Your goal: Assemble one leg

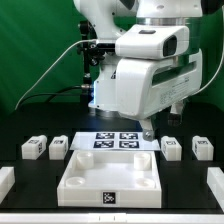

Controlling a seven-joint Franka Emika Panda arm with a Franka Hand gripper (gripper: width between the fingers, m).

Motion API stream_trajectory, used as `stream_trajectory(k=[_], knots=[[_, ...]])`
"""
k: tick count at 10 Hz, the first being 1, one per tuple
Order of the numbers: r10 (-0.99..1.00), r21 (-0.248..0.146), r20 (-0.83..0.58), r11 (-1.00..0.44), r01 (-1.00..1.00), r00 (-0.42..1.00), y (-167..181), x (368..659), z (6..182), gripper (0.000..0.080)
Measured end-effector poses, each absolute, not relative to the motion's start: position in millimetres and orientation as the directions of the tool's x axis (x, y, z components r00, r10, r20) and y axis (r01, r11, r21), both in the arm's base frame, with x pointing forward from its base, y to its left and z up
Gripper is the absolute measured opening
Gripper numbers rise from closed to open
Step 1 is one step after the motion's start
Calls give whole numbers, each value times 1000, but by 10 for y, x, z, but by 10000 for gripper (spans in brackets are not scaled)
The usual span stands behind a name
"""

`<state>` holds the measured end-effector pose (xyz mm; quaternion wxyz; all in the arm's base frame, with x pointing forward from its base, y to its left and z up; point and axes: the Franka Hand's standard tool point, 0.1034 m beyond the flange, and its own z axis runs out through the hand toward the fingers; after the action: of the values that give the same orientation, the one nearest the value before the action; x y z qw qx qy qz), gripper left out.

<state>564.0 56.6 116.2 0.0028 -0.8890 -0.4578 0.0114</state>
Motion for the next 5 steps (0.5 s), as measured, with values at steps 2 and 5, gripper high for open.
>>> stream_trajectory(k=[2,5], knots=[[917,-16,-25,-399,917,398,499,5342,1119,650],[1000,-43,-14,16,999,-16,30,4821,895,650]])
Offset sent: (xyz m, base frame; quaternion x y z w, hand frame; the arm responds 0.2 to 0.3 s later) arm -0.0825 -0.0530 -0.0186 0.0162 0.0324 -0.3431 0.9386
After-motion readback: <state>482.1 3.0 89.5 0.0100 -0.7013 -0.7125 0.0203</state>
